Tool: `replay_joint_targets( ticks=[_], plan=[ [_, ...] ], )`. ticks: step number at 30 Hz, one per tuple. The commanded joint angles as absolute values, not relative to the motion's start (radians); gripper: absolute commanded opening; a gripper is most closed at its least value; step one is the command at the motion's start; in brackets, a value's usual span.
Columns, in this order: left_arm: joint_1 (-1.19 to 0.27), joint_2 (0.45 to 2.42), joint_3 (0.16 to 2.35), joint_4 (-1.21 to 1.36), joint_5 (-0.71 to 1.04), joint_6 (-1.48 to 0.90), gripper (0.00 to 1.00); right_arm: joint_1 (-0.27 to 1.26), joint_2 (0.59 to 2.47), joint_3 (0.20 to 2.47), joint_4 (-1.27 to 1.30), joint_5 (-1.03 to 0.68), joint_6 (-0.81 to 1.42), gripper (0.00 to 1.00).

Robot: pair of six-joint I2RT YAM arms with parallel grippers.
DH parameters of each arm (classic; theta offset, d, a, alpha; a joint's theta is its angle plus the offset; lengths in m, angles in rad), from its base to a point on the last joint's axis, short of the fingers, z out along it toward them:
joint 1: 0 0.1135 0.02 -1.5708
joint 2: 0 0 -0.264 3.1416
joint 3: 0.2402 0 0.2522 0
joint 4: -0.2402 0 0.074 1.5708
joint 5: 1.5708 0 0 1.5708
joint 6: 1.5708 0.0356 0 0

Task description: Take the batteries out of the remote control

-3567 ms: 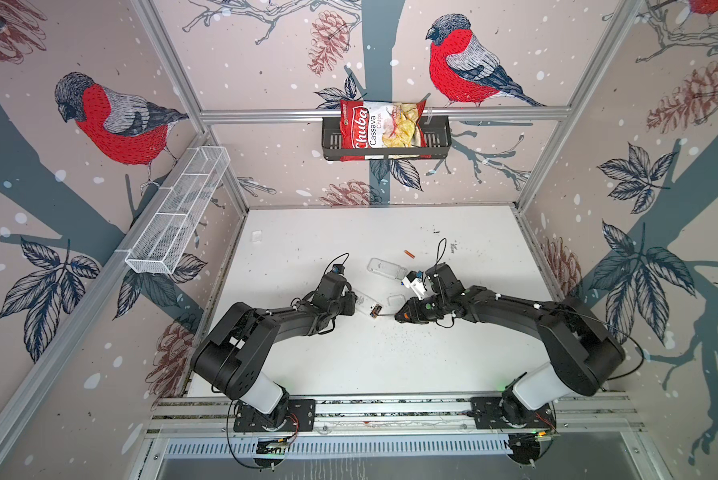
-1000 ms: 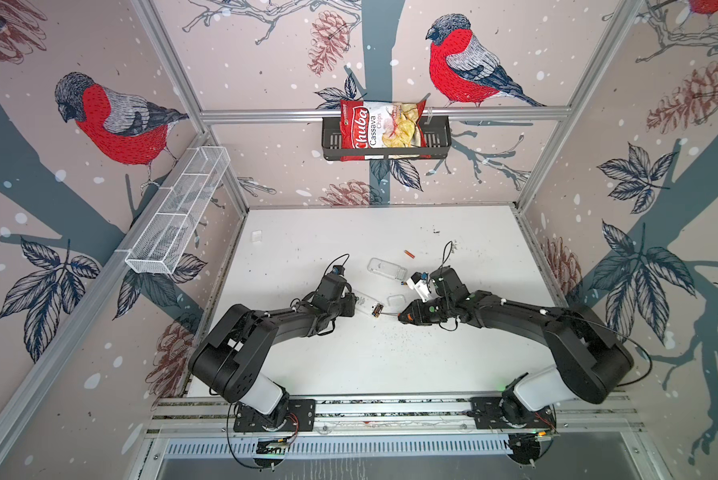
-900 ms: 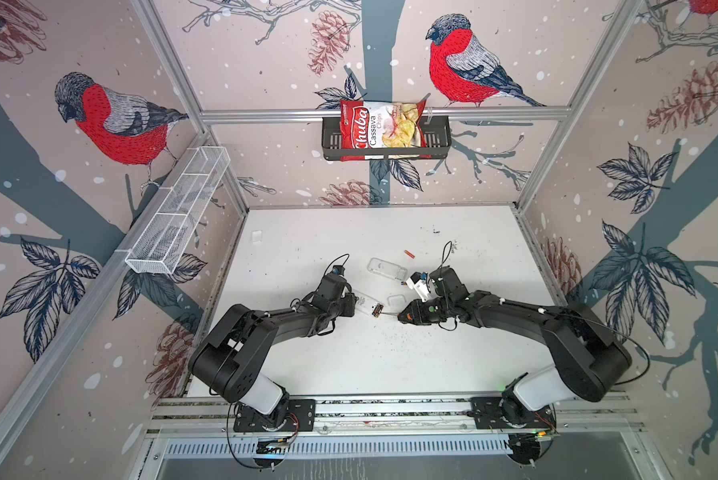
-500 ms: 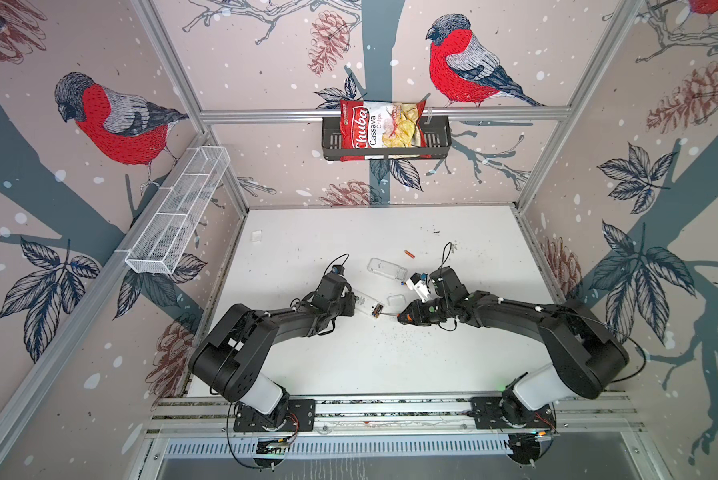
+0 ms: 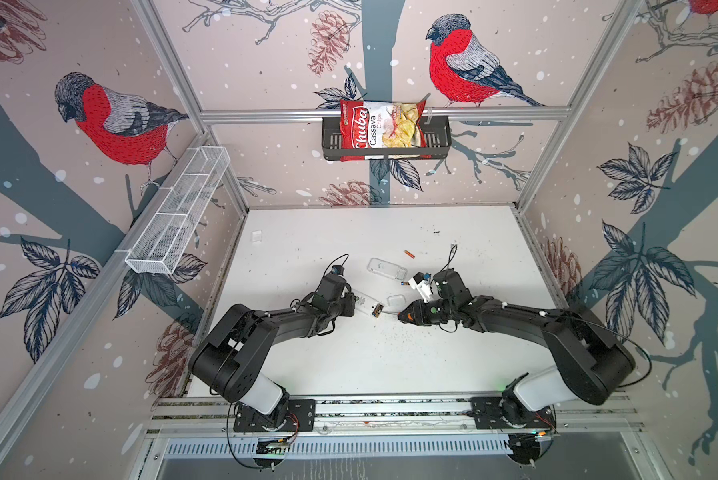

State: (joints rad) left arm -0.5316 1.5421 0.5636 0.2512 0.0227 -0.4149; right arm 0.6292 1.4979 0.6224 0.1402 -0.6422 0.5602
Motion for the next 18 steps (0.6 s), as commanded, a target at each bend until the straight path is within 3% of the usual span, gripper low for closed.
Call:
replay_joint_targets(
  ticks=[1,18],
  plan=[
    [-0.543,1.544,0.557,0.152,0.121,-0.404,0.42,0.629,1.498,0.623,0.225,-0.661,0.58,0.0],
    [-0.542,1.536,0.568,0.135,0.114,-0.396,0.42,0.617,1.452,0.608,0.117,-0.641,0.528,0.0]
  ],
)
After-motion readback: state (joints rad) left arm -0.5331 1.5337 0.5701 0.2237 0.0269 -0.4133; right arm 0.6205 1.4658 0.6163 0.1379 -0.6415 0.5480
